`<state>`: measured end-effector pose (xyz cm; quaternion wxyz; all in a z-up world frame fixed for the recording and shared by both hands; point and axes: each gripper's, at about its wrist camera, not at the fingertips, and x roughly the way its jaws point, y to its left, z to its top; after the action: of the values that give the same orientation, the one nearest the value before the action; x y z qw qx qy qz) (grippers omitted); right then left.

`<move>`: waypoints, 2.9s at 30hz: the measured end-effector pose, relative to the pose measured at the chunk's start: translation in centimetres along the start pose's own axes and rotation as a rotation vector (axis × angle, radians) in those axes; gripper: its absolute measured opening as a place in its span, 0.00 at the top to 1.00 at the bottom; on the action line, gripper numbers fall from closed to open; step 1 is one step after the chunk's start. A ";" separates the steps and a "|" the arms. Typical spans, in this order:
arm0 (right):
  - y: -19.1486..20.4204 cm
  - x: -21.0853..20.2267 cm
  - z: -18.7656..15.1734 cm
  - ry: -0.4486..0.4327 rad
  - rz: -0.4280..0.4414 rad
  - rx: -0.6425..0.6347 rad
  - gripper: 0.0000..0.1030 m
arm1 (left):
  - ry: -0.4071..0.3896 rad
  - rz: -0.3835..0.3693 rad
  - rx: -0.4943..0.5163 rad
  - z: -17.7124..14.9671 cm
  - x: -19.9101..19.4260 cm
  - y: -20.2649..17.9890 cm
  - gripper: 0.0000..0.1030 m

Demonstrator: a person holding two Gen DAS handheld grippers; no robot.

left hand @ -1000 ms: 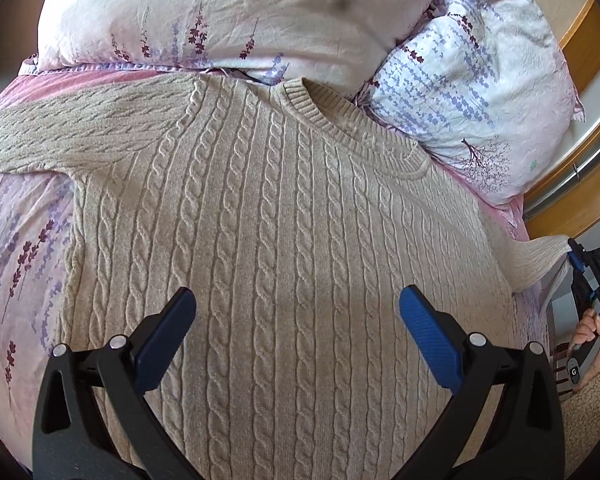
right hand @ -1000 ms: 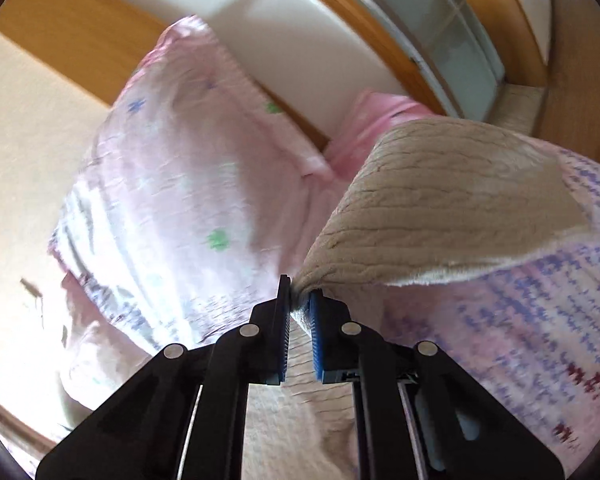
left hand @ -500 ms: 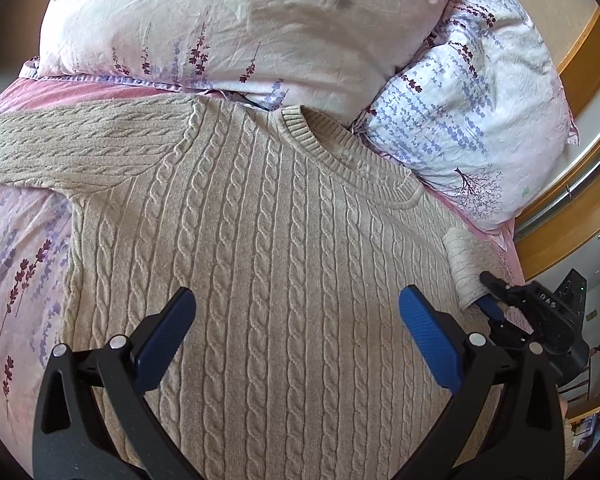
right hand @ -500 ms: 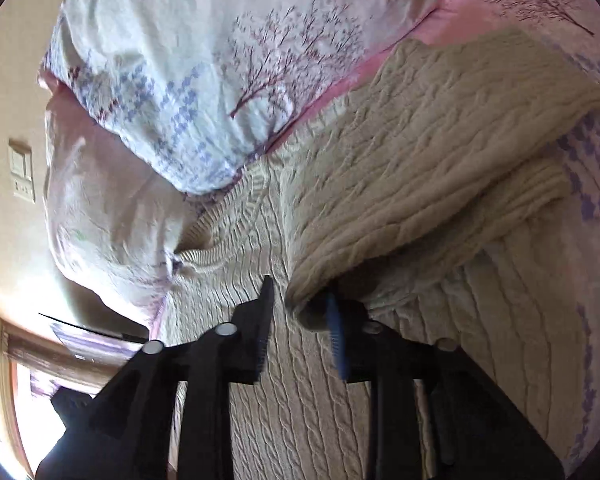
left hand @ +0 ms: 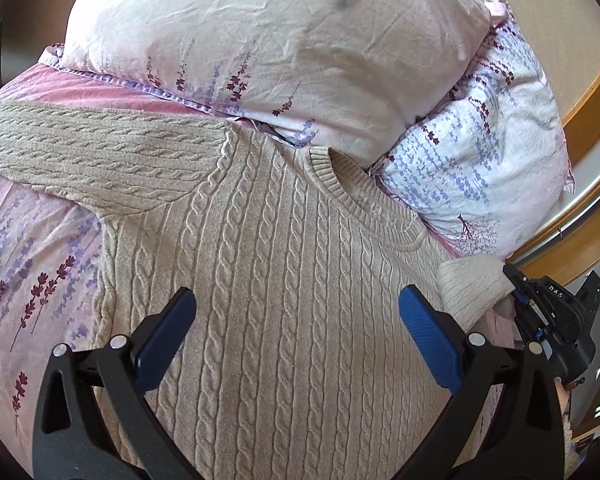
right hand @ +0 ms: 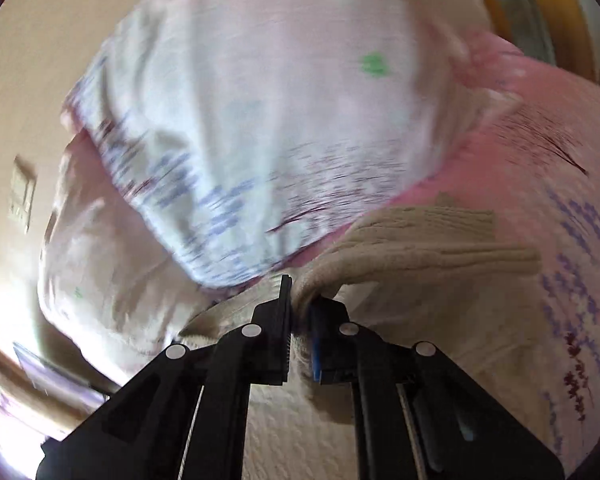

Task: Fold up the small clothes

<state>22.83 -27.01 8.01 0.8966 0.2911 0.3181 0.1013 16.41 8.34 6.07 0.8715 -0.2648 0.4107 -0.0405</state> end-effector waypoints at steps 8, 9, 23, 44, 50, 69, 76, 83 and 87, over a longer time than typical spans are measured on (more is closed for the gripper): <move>7.1 7.1 -9.4 0.427 0.076 -0.283 0.48 | 0.016 -0.055 -0.107 0.2 0.3 2.0 0.04; 6.2 6.6 -9.4 0.434 0.086 -0.247 0.48 | 0.025 -0.062 -0.122 0.2 0.5 2.3 0.04; -15.0 -3.3 -5.0 0.107 0.026 0.609 0.49 | 0.271 -0.124 -0.121 2.3 8.6 -0.2 0.47; -12.9 -2.4 -4.0 0.110 -0.037 0.476 0.91 | 0.189 -0.017 0.040 8.1 9.4 -0.1 0.93; -11.2 -3.5 -3.5 0.088 -0.292 0.346 0.86 | 0.192 0.083 0.114 5.7 10.4 0.3 0.89; 1.5 4.9 -6.1 0.289 -0.467 -0.394 0.37 | -0.038 0.028 -0.237 5.2 -2.5 11.8 0.58; 0.4 2.7 -5.2 0.281 -0.374 -0.213 0.34 | -0.093 0.085 -0.571 4.4 -5.1 21.3 0.59; 0.5 1.2 -5.6 0.284 -0.347 -0.174 0.34 | -0.170 -0.009 -0.817 4.8 -4.4 26.4 0.66; 0.2 0.6 -5.7 0.273 -0.355 -0.158 0.34 | -0.210 -0.068 -0.925 5.3 -3.6 27.9 0.71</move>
<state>19.67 -24.02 4.21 0.8691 0.1433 0.4734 0.0053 13.85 35.54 -2.44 0.6971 -0.6410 0.2865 0.1449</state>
